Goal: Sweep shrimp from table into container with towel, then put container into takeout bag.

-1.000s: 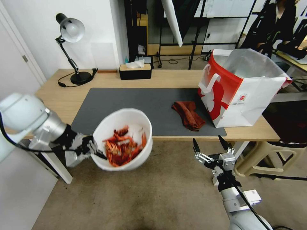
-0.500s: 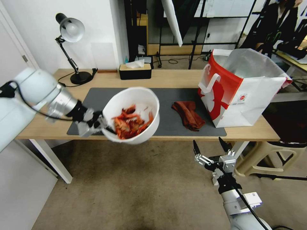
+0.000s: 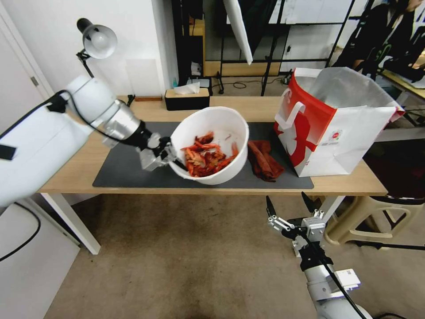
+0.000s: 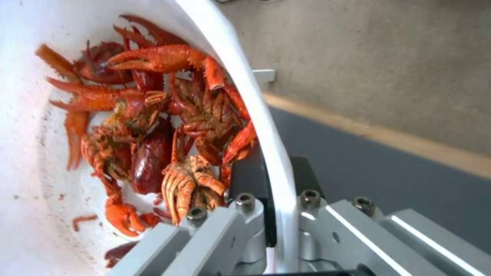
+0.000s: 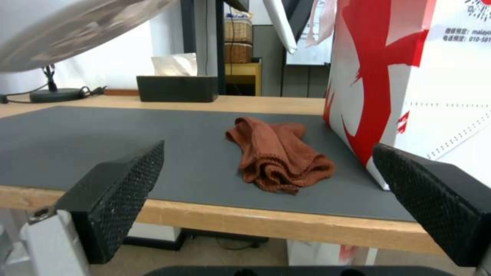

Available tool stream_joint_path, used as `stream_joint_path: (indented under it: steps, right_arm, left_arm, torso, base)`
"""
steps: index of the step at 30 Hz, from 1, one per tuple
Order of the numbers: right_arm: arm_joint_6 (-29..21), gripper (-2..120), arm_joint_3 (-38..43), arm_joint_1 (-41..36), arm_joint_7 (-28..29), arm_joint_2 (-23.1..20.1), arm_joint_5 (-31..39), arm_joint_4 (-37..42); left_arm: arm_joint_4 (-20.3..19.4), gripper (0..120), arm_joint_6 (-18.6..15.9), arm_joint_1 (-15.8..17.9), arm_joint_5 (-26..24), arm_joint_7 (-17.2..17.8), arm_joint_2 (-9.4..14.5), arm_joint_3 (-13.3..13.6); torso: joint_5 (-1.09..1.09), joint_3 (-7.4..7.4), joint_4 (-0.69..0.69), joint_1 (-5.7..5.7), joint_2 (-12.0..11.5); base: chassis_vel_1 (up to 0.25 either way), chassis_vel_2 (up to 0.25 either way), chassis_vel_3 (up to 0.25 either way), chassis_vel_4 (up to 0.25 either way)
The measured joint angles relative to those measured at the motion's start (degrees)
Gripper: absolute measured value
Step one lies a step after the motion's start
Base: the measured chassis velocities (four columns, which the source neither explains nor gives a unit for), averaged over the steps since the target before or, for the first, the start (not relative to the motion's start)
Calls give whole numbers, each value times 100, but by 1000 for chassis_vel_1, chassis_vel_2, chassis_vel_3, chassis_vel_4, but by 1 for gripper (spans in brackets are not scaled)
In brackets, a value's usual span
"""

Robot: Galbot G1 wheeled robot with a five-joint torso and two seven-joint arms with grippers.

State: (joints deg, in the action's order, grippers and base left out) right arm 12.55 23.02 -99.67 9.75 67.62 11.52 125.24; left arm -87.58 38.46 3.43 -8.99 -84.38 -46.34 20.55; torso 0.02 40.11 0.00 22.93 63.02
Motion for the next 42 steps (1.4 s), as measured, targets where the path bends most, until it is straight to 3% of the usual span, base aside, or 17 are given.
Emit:
stream_joint_path:
  steps: [1,4,5,8,15,18,19,22,33,42]
  right_arm:
    - [0,100,0,0,0,0,0,0]
    - [1,100,40,-28,-1,44,-5,-2]
    - [1,100,40,-28,-1,44,-5,-2]
    - [1,100,70,-29,0,56,-1,-1]
    - [0,100,72,-2,3,48,33,-2]
    - [0,100,74,27,7,7,73,-15]
    - [0,100,74,27,7,7,73,-15]
    - [2,100,72,82,10,-35,123,-46]
    - [19,100,36,183,6,-111,214,-94]
    - [20,100,17,251,5,-148,280,-97]
  left_arm:
    - [0,0,0,0,0,0,0,0]
    - [474,0,43,265,57,-7,-395,119]
    - [474,0,43,265,57,-7,-395,119]
    - [980,0,79,570,101,-25,-816,181]
    - [1377,0,95,869,115,-24,-1199,222]
    - [1715,0,84,1082,128,19,-1574,226]
    - [1715,0,84,1082,128,19,-1574,226]
    - [2021,0,27,1296,161,133,-1897,240]
    - [2679,0,-22,1680,183,466,-2391,385]
    - [3044,0,-18,1849,271,506,-2698,420]
  torso:
    - [0,0,0,0,0]
    - [-2,0,0,0,0]
    - [-2,0,0,0,0]
    - [-1,0,0,0,0]
    - [0,-1,0,-1,0]
    - [-1,0,1,-1,1]
    - [-1,0,1,-1,1]
    - [0,0,0,-1,1]
    - [-2,0,1,-1,1]
    - [-1,0,0,0,1]
  base:
    - [0,0,0,0]
    - [0,0,0,0]
    - [0,0,0,0]
    - [0,0,0,0]
    - [0,0,0,0]
    - [0,0,0,0]
    - [0,0,0,0]
    - [0,0,0,0]
    - [0,0,0,0]
    - [0,0,0,0]
